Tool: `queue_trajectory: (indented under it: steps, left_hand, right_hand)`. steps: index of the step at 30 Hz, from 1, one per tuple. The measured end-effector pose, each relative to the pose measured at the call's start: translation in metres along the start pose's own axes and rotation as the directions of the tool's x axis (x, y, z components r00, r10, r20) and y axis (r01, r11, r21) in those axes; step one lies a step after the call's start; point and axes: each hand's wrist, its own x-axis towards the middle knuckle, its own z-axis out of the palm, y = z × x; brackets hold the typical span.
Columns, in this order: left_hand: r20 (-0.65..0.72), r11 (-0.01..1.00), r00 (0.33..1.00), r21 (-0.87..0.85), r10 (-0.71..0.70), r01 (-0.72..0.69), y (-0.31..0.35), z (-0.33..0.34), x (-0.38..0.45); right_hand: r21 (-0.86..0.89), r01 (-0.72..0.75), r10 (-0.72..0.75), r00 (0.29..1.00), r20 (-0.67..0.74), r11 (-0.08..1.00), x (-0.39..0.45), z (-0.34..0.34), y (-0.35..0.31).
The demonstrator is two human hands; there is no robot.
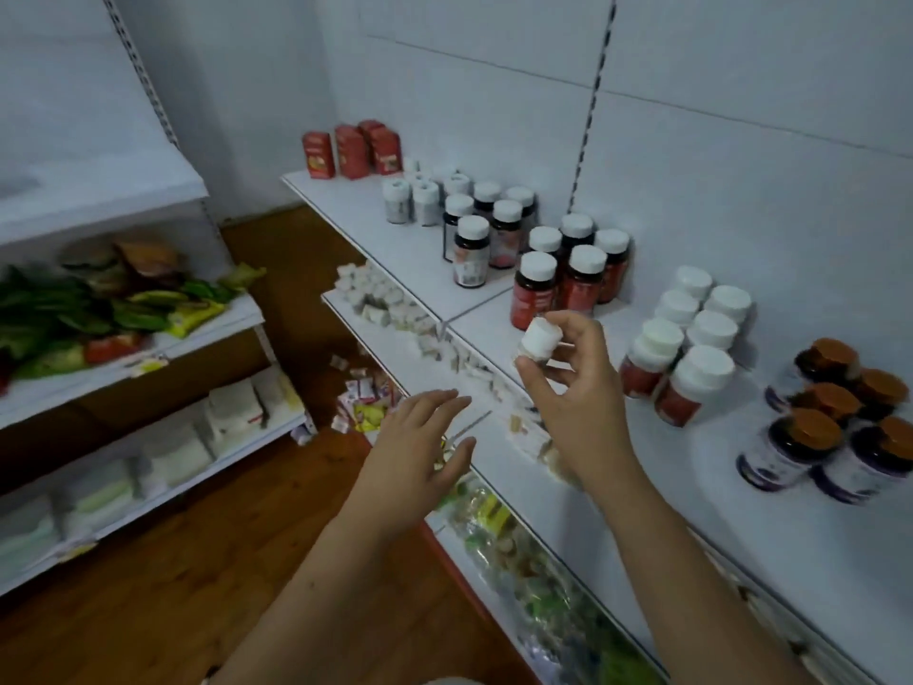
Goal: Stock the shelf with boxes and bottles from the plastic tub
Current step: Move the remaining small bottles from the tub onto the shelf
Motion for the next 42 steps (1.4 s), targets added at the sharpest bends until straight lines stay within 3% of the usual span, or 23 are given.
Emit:
queue_trajectory:
  steps: [7,14,26,30,34,38,42]
  left_hand:
    - [0.048,0.999,0.999,0.041,-0.005,0.003,-0.107,-0.040,0.044]
    - [0.048,0.998,0.997,0.014,-0.054,0.053,-0.198,-0.056,0.104]
    - [0.057,0.994,0.997,0.103,-0.047,0.041,-0.368,-0.117,0.323]
    - [0.007,0.997,0.999,0.049,-0.052,0.052,-0.411,-0.119,0.391]
    - [0.050,1.000,0.999,-0.014,0.015,-0.014,-0.429,-0.109,0.437]
    - [0.089,0.993,0.989,-0.040,0.114,-0.111,-0.446,-0.096,0.508]
    - [0.162,0.970,0.956,-0.033,0.243,-0.241,-0.454,-0.070,0.571]
  right_hand:
    - [-0.054,-0.058,0.054,0.996,-0.064,0.997,0.052,0.085,0.016]
    - [-0.082,-0.098,0.096,0.995,-0.031,0.992,0.132,0.160,0.044]
    - [0.022,-0.104,0.105,0.994,-0.019,0.994,0.368,0.317,0.087]
    - [-0.149,-0.111,0.101,0.992,-0.074,0.983,0.449,0.347,0.093]
    - [-0.313,-0.177,0.149,0.983,-0.111,0.933,0.512,0.350,0.101]
    - [-0.543,-0.236,0.206,0.972,-0.117,0.806,0.577,0.349,0.124]
    - [-0.663,-0.284,0.260,0.956,-0.137,0.692,0.620,0.352,0.151]
